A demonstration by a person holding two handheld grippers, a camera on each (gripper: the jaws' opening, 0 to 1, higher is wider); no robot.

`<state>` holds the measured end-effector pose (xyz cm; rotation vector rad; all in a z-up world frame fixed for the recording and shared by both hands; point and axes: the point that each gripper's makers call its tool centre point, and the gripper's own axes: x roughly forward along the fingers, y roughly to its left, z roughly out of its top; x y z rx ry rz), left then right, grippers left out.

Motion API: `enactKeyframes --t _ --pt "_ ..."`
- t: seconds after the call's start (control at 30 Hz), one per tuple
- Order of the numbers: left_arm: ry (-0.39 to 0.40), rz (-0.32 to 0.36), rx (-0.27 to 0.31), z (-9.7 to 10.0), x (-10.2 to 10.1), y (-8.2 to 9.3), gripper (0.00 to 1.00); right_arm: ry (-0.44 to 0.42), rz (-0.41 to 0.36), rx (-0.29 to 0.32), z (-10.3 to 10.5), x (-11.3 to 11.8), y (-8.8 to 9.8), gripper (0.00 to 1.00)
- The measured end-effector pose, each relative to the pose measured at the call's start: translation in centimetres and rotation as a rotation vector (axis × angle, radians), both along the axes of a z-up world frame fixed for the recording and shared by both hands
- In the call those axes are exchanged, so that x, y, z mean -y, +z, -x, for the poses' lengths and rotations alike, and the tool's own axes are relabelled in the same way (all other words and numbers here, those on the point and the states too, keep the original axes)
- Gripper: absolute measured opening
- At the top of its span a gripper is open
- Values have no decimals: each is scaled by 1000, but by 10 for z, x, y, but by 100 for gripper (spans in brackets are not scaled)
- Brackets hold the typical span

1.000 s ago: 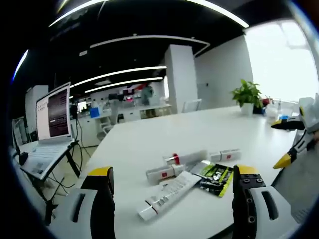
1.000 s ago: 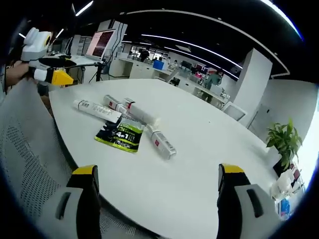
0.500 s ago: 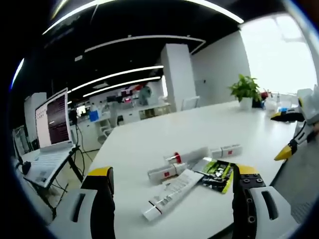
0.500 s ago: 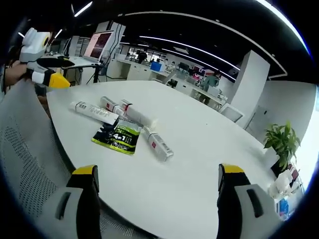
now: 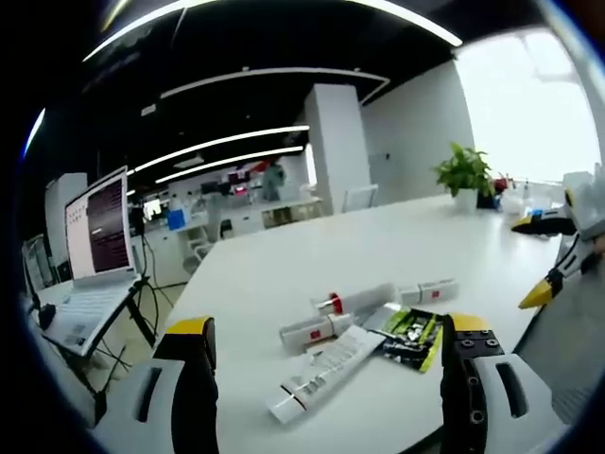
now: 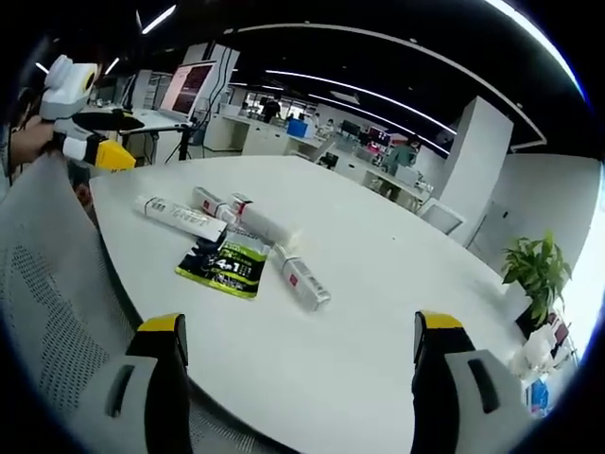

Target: Arrange the skincare products in the storage area until every visible bottle or jar stands upright without overlapping.

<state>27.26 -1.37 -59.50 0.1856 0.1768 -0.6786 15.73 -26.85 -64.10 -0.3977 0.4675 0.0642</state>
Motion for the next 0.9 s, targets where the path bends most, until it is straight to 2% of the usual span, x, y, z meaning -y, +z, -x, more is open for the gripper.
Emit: enactKeyframes --t 0.1,0.23,0.43,0.5,0.6,0.73,0.9 --pt "6 4 9 -1 -1 2 97 16 6 -24 -2 -3 -1 100" --pt "5 4 11 -2 -1 2 97 38 -35 -50 -9 -10 -2 100" --pt "-11 17 13 -7 4 8 97 104 28 -82 -24 -10 4 100" --pt "-25 17 10 -7 9 8 97 133 26 -101 -28 -12 3 100" --pt "-34 -25 36 -8 10 8 97 154 30 -123 -32 -12 3 100" --pt "-32 -13 28 -12 10 9 97 185 32 -145 -42 -14 9 100" --pt "-34 -33 15 -19 10 5 97 243 41 -138 -59 -19 16 100"
